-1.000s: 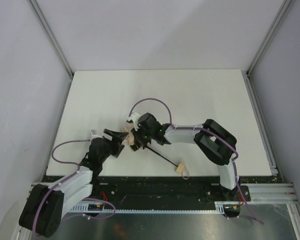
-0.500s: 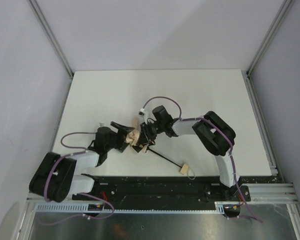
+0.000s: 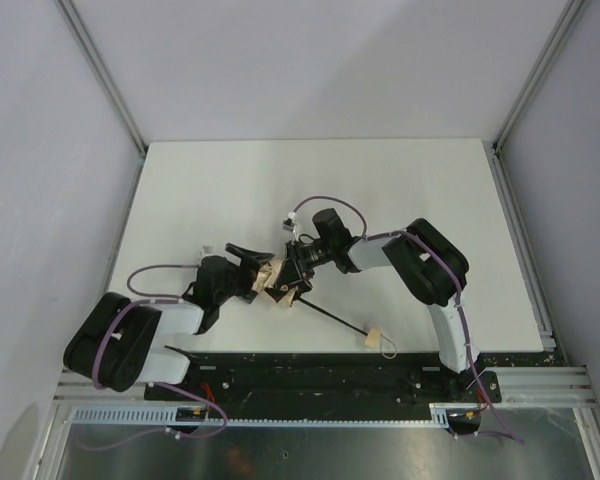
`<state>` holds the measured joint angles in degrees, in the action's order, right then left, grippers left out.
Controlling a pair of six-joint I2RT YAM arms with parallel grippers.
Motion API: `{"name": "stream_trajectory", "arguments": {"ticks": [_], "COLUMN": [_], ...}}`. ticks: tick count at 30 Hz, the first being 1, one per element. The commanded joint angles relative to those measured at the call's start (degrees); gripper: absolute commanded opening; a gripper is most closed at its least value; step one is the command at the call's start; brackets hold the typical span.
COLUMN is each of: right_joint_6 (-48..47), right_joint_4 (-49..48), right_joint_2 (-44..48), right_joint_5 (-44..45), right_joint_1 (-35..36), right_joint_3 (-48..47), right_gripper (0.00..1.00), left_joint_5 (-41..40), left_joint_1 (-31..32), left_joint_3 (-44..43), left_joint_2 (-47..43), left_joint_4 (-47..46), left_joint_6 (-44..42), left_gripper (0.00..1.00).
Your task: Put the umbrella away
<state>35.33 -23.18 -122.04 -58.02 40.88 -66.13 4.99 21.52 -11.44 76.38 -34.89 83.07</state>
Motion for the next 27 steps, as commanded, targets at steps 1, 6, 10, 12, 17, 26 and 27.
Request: {"name": "stream_trajectory", "arguments": {"ticks": [1,6,10,12,17,26,27], "right_joint_6": [2.38,-1.26,-1.0,-0.36,-5.81,-27.66,-29.78], "right_joint_4": [-4.1,1.81,2.1,2.04,8.92,25.05,26.05], "right_joint_2": [2.6,2.42,1.86,2.1,6.24,18.86,19.52], "right_joint_5": [-6.8,-5.41,-4.76,-3.64,4.51,29.92,32.24], "right_joint_1": [0.59,0.72,0.66,0.4,0.54,8.21,9.59], "right_joint_3": [-0.38,-0.33,-0.36,-0.37,-0.32,-0.32,-0.32], "right_gripper": [0.0,0.0,0.0,0.0,0.44,0.67,0.67], "left_joint_5": [-1.32,-1.86,-3.23,-3.63,-3.99,-4.43,-4.27], "left_joint_1": [0.56,1.84,3.08,3.35,3.44,3.44,3.44], "left_joint_3": [-1.79,-3.11,-1.71,-0.7,1.38,0.88,0.36], "left_joint_2": [4.62,2.14,-2.02,-4.2,-8.99,-12.43,-12.37], "left_joint_4": [4.45,3.73,3.67,3.69,3.85,9.02,10.66], "left_joint_6": [-2.38,-4.14,-3.65,-3.27,-1.89,2.78,3.5], "left_gripper": [0.92,0.61,0.33,0.2,0.03,0.0,0.0]}}
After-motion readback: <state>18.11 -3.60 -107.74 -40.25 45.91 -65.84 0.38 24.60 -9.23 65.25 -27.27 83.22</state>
